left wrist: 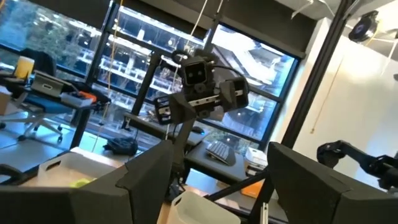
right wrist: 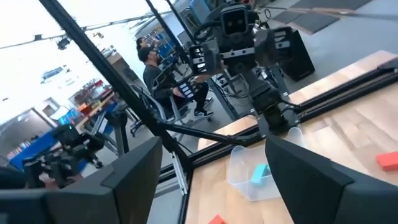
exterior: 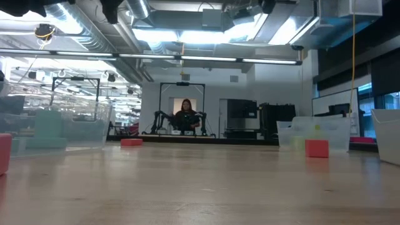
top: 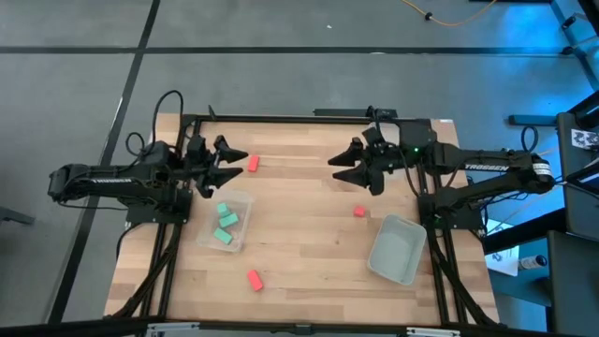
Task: Sort & place blocks by color
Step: Put the top left orange block into the gray bin
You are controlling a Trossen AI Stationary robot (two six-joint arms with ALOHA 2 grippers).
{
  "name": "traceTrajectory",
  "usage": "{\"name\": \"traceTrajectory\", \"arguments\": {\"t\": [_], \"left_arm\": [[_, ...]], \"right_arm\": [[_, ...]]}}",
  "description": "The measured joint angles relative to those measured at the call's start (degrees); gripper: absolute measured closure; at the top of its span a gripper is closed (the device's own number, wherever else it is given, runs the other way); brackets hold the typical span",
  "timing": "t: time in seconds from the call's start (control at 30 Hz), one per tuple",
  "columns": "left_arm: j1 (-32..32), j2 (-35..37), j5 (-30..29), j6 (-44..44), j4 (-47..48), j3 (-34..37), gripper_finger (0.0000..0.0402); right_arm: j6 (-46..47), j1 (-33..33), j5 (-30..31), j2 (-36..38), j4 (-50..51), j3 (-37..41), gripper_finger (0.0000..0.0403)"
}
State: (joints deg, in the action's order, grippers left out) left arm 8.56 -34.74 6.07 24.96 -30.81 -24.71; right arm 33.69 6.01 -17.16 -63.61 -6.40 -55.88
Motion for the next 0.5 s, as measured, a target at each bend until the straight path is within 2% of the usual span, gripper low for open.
{"name": "traceTrajectory", "arguments": {"t": [0.23, 0.5], "left_arm": [[-1.81, -0.02, -3.32, 0.01, 2.08, 0.0, 0.0147], [-4.91, -0.93, -9.68, -1.54, 2.84, -0.08, 0.0147]], "right_arm": [[-8.28, -1.4, -0.03, 0.0, 0.39, 0.0, 0.0114], [-10.04, -1.19, -1.38, 0.98, 3.54, 0.0, 0.0114]]}}
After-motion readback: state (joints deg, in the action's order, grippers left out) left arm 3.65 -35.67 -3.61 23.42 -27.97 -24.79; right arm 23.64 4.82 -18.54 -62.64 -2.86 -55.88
